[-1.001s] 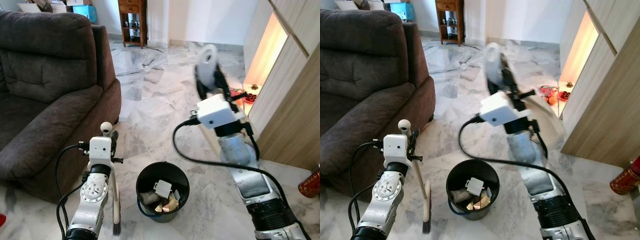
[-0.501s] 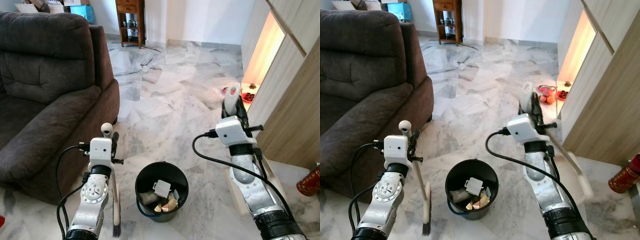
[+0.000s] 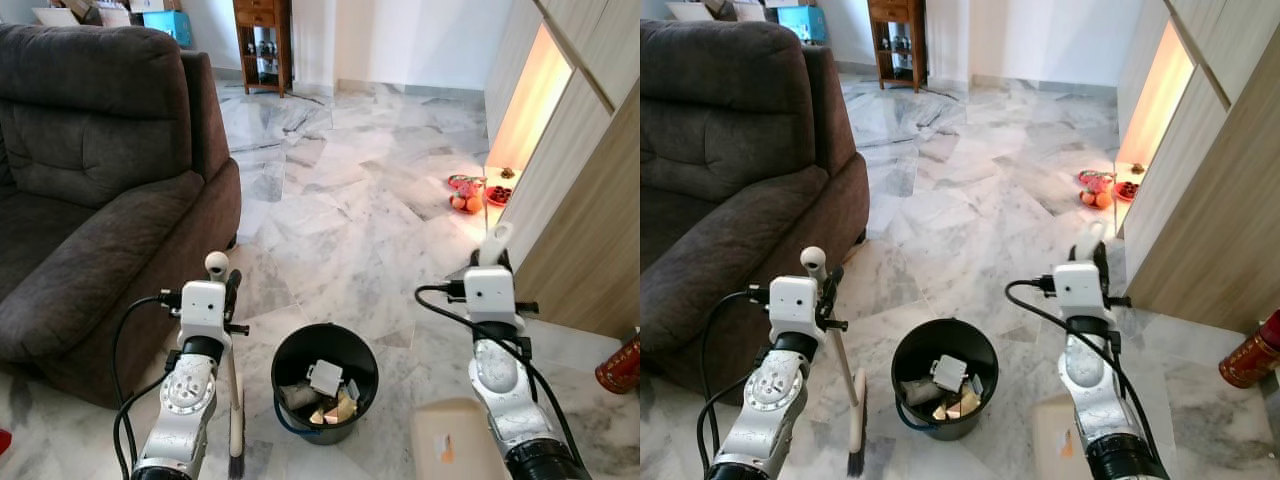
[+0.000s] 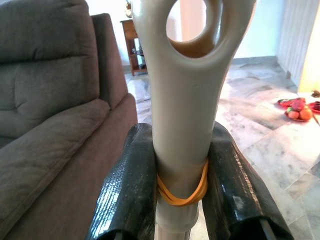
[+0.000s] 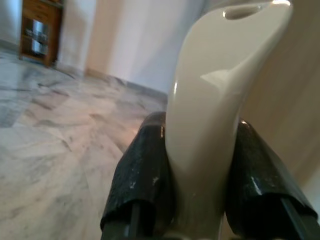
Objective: Sweep floor
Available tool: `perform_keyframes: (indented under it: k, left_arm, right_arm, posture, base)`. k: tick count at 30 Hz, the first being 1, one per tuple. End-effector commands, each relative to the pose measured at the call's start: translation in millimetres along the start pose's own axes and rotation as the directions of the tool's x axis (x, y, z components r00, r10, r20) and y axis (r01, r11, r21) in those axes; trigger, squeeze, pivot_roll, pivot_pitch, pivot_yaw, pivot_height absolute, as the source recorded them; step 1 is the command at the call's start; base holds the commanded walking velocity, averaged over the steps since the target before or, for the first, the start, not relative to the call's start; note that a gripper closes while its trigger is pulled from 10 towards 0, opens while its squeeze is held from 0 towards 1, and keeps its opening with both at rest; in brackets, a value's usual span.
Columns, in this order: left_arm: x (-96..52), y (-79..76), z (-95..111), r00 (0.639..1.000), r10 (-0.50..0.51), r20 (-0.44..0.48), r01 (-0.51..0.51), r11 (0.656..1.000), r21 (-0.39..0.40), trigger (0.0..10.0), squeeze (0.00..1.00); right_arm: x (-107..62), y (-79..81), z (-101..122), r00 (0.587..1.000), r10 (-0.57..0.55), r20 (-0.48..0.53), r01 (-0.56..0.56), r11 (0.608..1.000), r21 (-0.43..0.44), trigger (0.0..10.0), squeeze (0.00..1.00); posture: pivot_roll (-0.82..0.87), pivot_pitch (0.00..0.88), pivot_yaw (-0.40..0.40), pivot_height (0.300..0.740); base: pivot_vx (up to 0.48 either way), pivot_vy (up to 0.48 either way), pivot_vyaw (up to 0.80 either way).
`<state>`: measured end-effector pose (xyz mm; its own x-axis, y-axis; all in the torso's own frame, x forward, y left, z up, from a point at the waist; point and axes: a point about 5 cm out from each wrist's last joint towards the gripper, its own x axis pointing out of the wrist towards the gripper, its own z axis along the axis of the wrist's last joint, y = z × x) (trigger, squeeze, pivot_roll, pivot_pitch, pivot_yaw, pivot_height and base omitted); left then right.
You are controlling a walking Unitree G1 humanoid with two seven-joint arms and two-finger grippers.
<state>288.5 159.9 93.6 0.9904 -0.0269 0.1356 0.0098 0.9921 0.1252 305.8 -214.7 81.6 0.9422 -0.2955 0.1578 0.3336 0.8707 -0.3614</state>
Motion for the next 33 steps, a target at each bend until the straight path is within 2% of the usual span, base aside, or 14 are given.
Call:
perform_keyframes:
  k: [1, 7, 33]
  left_arm:
    - [2.3, 1.6, 10.6, 0.999, -0.012, 0.045, 0.012, 1.0, -0.001, 10.0, 0.0]
    - [1.6, 1.1, 11.2, 0.999, -0.015, 0.048, 0.016, 1.0, -0.006, 10.0, 0.0]
    - [2.1, -0.1, 12.8, 0.998, -0.02, 0.061, 0.021, 0.999, -0.025, 10.0, 0.0]
  right_arm:
    - [4.7, -3.2, 5.6, 0.999, -0.02, 0.031, 0.019, 0.999, 0.043, 10.0, 0.0]
    - [5.4, -3.7, 3.4, 1.0, -0.022, 0.018, 0.021, 0.996, 0.083, 10.0, 0.0]
    - [6.8, 0.3, 3.6, 0.999, 0.005, 0.042, -0.009, 0.995, 0.098, 10.0, 0.0]
  posture:
    - [0.14, 0.0, 0.022, 0.74]
    - [0.14, 0.0, 0.021, 0.74]
    - [0.13, 0.0, 0.022, 0.74]
  base:
    - [0.0, 0.0, 0.0]
    - [0.0, 0.0, 0.0]
    - [-0.009, 0.0, 0.0]
